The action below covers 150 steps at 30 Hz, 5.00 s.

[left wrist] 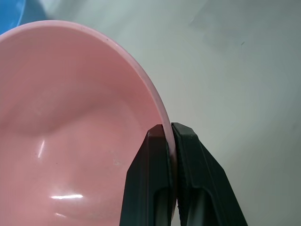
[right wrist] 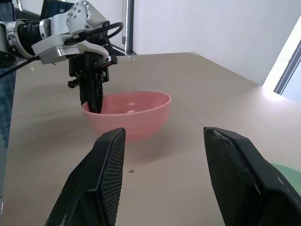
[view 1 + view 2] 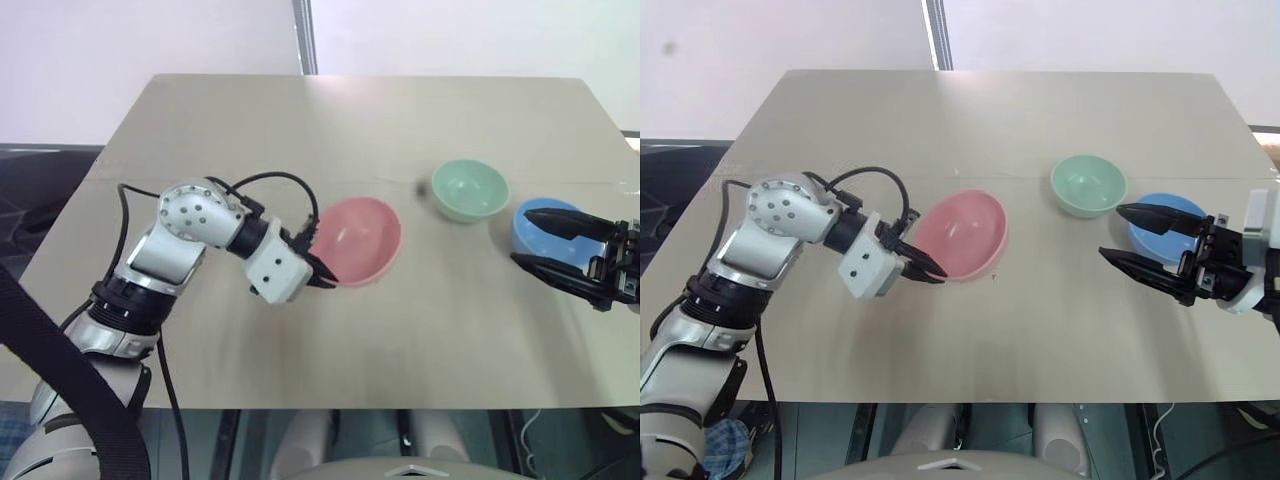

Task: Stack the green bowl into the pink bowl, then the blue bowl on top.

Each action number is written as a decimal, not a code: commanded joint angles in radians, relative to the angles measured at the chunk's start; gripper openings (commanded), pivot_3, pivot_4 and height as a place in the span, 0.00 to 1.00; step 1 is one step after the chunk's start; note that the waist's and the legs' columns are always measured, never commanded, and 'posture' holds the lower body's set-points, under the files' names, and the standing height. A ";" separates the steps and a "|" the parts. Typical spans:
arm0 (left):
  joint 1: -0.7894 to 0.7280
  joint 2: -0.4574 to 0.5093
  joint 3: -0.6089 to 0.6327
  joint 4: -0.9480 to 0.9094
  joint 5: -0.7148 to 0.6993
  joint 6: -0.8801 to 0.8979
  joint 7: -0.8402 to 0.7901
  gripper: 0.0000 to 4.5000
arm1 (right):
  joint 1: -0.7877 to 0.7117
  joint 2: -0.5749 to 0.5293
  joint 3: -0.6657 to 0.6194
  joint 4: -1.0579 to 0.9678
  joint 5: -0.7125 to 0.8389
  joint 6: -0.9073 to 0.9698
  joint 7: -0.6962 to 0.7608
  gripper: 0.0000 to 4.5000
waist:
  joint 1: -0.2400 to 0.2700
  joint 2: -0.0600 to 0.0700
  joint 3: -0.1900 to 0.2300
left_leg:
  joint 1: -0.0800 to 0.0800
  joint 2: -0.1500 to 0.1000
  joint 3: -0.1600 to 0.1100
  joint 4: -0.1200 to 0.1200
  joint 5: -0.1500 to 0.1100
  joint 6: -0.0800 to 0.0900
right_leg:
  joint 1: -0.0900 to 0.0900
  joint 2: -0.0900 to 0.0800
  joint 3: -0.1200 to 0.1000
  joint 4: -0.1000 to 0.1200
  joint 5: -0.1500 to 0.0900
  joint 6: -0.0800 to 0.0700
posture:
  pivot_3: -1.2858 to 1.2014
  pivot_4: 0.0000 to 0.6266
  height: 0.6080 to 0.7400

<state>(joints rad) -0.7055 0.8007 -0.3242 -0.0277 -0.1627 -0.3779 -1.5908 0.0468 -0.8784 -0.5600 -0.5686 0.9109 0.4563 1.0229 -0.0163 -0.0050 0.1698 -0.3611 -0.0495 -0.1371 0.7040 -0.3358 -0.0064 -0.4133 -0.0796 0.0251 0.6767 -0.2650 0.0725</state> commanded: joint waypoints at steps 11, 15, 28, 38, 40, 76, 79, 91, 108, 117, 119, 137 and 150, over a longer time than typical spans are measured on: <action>-0.049 -0.035 0.023 0.064 0.013 -0.109 0.034 0.80 | -0.010 -0.013 -0.020 -0.011 0.002 -0.012 0.005 0.65 | 0.002 0.000 0.000 | 0.001 0.000 0.001 0.000 0.000 0.000 | 0.001 0.000 0.000 0.000 0.000 0.000 | 0.52 0.24 1.00; -0.061 -0.024 0.046 0.087 -0.010 -0.068 0.041 0.80 | -0.015 -0.013 -0.016 -0.008 0.001 -0.014 0.007 0.65 | 0.001 0.000 0.000 | 0.000 0.000 0.001 0.000 0.000 0.000 | 0.001 0.000 0.000 0.000 0.000 0.000 | 0.52 0.24 1.00; -0.117 0.011 0.468 0.125 -0.553 0.803 0.277 0.80 | -0.027 -0.014 -0.008 0.010 -0.012 -0.019 0.023 0.65 | -0.008 -0.001 0.000 | 0.000 0.000 -0.005 0.001 0.000 0.000 | 0.001 0.000 -0.001 0.000 0.000 0.000 | 0.52 0.24 1.00; 0.192 0.137 0.677 -0.022 -0.654 0.949 0.279 0.80 | -0.054 -0.049 0.040 0.086 -0.111 -0.029 0.039 0.65 | -0.019 0.000 0.000 | 0.001 0.001 -0.006 0.000 0.000 0.000 | 0.001 0.000 0.000 0.000 0.000 0.000 | 0.52 0.24 1.00; 0.233 0.152 0.699 -0.045 -0.656 0.953 0.273 0.80 | -0.075 -0.055 0.067 0.118 -0.157 -0.048 0.036 0.65 | -0.019 0.000 0.000 | 0.001 0.001 -0.005 0.000 0.000 0.000 | 0.001 0.000 0.000 0.000 0.000 0.000 | 0.52 0.24 1.00; 0.355 0.244 0.763 -0.060 -0.642 0.948 0.210 0.81 | -0.826 0.085 0.955 0.612 -1.073 0.089 -0.020 0.24 | -0.028 0.002 0.002 | -0.022 0.000 0.000 -0.002 0.000 -0.001 | -0.028 -0.004 0.002 0.002 0.000 0.000 | 0.52 0.24 1.00; 0.356 0.245 0.762 -0.063 -0.645 0.950 0.211 0.81 | -0.832 0.090 0.950 0.601 -1.085 0.097 -0.018 0.01 | -0.029 0.002 0.002 | -0.022 0.000 0.000 -0.002 0.000 -0.001 | -0.028 -0.004 0.003 0.002 0.000 0.000 | 0.52 0.24 1.00; 0.347 0.237 0.740 -0.060 -0.636 0.941 0.211 0.81 | -0.875 0.038 0.934 0.188 -0.988 0.029 0.182 0.01 | -0.030 0.003 0.002 | -0.023 0.000 0.001 -0.002 0.000 -0.001 | -0.029 -0.004 0.003 0.002 0.000 0.000 | 0.52 0.24 1.00; 0.313 0.235 0.696 -0.035 -0.610 0.934 0.192 0.81 | -0.906 0.136 1.113 -0.062 -1.032 0.025 0.247 0.01 | -0.029 0.002 0.001 | -0.023 0.000 0.000 -0.001 0.001 -0.001 | -0.028 -0.004 0.002 0.003 0.000 0.000 | 0.52 0.24 1.00; 0.298 0.237 0.710 -0.032 -0.632 0.956 0.198 0.81 | -0.846 0.117 1.122 -0.188 -1.042 0.058 0.255 0.46 | -0.028 0.002 0.001 | -0.023 -0.001 0.000 -0.001 0.001 -0.001 | -0.028 -0.004 0.002 0.003 0.000 0.000 | 0.52 0.24 1.00; 0.295 0.238 0.708 -0.030 -0.629 0.956 0.197 0.81 | -0.839 0.105 1.111 -0.214 -1.037 0.071 0.264 0.55 | -0.029 0.002 0.001 | -0.023 -0.001 0.000 -0.001 0.001 -0.001 | -0.028 -0.004 0.002 0.003 0.000 0.000 | 0.52 0.24 1.00; 0.306 0.231 0.715 -0.029 -0.624 0.939 0.192 0.81 | -0.767 -0.126 0.799 0.246 -0.922 0.144 0.211 0.55 | -0.025 0.000 0.000 | -0.017 -0.001 0.003 0.000 0.001 -0.001 | -0.024 -0.003 0.004 0.005 0.000 0.000 | 0.52 0.24 1.00; 0.285 0.212 0.723 -0.021 -0.654 0.926 0.175 0.81 | -0.643 -0.232 0.677 0.415 -0.933 0.122 0.133 0.55 | -0.034 0.000 0.001 | -0.022 -0.001 0.005 -0.002 0.001 -0.001 | -0.030 -0.006 0.002 0.004 0.000 0.000 | 0.52 0.24 1.00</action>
<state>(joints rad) -0.4063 1.0091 0.3576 -0.0446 -0.7903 0.5596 -1.4104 -0.5947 -1.0910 0.1726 -0.1079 -0.0395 0.5688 1.1592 -0.0507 -0.0048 0.1704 -0.3832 -0.0502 -0.1320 0.7023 -0.3353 -0.0074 -0.4436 -0.0851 0.0277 0.6813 -0.2647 0.0721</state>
